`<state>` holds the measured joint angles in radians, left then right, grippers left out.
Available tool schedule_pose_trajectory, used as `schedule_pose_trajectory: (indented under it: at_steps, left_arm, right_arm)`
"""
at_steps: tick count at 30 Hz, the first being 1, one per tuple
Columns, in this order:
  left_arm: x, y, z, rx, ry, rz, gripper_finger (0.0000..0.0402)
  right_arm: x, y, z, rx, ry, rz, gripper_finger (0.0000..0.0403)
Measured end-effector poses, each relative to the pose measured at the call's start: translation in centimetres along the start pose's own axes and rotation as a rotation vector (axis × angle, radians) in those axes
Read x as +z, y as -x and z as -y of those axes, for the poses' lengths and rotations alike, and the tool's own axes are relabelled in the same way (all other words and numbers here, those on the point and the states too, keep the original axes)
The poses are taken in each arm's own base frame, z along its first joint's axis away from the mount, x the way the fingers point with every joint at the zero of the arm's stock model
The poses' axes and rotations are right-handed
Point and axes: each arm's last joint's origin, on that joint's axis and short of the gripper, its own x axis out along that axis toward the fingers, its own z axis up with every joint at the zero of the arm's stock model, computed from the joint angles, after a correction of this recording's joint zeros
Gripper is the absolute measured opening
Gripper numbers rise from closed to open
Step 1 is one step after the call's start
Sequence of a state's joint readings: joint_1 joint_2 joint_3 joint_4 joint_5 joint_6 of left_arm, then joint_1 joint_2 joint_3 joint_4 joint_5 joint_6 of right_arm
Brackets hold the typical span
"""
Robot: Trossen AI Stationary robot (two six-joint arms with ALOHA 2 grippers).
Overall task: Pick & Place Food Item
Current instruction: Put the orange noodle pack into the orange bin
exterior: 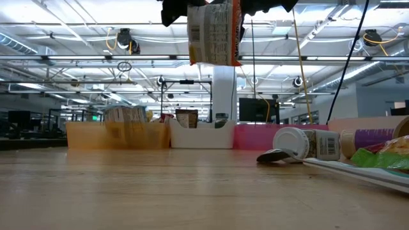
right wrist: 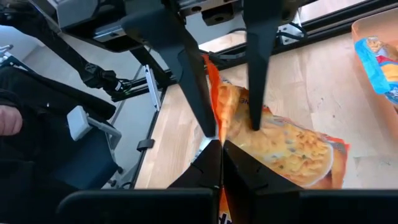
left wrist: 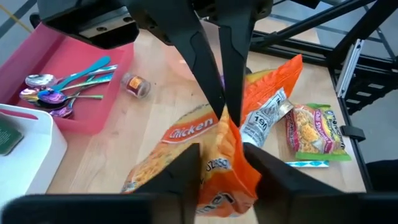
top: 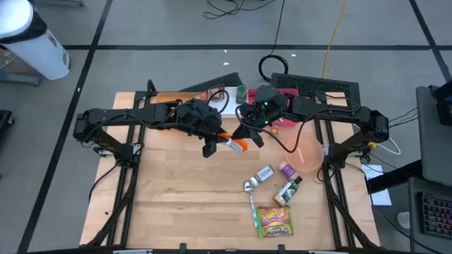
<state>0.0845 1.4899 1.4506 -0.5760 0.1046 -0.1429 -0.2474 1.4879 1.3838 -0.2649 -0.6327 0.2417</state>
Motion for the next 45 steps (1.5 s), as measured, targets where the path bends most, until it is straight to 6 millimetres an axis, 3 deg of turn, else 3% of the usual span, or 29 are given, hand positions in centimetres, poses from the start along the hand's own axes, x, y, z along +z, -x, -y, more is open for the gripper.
schedule_pose_trajectory:
  at_steps: [10,20,26,36,45]
  left_arm:
    - [0.0,0.0,0.0,-0.004,-0.001,0.003,0.0011]
    - [0.0,0.0,0.1,-0.043,0.009,-0.003,0.0005]
    - [0.2,0.8,0.2,-0.064,0.017,0.009,0.0004]
    - [0.1,6.0,-1.4,0.048,0.064,0.047,0.0003]
    - [-1.4,12.7,-3.1,0.314,0.141,0.07,0.0002]
  right_arm:
    - [0.0,0.0,0.0,-0.001,0.0,0.0,0.0]
    - [0.0,0.0,0.0,0.006,-0.008,0.001,0.0007]
    - [0.2,0.3,-0.1,0.006,-0.017,0.016,0.0052]
    - [1.3,3.3,-0.2,-0.037,-0.005,0.096,0.0166]
    - [2.3,7.2,-0.3,-0.103,0.021,0.193,0.0194]
